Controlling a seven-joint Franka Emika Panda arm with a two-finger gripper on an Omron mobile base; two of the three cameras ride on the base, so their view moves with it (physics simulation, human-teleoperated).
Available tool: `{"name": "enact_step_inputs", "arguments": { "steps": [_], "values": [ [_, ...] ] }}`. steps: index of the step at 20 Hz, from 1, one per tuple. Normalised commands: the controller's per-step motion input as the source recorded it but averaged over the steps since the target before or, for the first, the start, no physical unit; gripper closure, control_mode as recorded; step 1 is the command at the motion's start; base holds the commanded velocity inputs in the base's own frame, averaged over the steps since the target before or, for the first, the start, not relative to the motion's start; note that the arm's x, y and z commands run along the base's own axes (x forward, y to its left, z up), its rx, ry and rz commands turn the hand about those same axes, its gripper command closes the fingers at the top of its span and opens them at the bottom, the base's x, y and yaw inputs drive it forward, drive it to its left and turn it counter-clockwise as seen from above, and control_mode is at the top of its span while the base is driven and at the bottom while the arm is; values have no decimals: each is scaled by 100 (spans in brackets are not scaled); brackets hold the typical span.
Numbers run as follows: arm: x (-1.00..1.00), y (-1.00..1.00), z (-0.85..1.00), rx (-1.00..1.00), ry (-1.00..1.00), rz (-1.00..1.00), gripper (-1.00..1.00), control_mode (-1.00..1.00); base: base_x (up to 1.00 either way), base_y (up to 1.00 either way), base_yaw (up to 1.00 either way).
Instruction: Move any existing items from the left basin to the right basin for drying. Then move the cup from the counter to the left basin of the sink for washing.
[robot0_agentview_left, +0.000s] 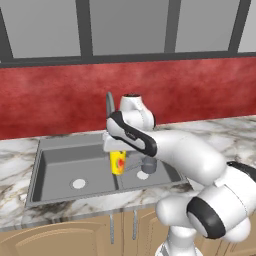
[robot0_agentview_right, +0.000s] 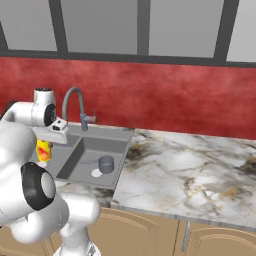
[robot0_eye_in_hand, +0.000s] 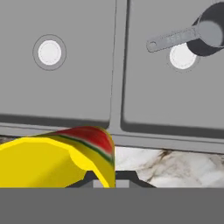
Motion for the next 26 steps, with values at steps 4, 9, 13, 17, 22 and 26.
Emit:
{"name": "enact_step_inputs", "arguments": {
  "steps": [4, 9, 13, 17, 22, 26],
  "values": [
    [2, 51, -28, 0, 0, 26, 100, -100, 0, 0, 0],
    [26, 10, -15, 0, 3, 3, 100, -100, 0, 0, 0],
    [42, 31, -18, 0, 2, 0, 100, -100, 0, 0, 0],
    [29, 36, -20, 0, 2, 0, 100, -100, 0, 0, 0],
    [27, 33, -16, 0, 0, 0, 100, -100, 0, 0, 0],
    [33, 33, -24, -1, 0, 0, 100, -100, 0, 0, 0]
  ]
}}
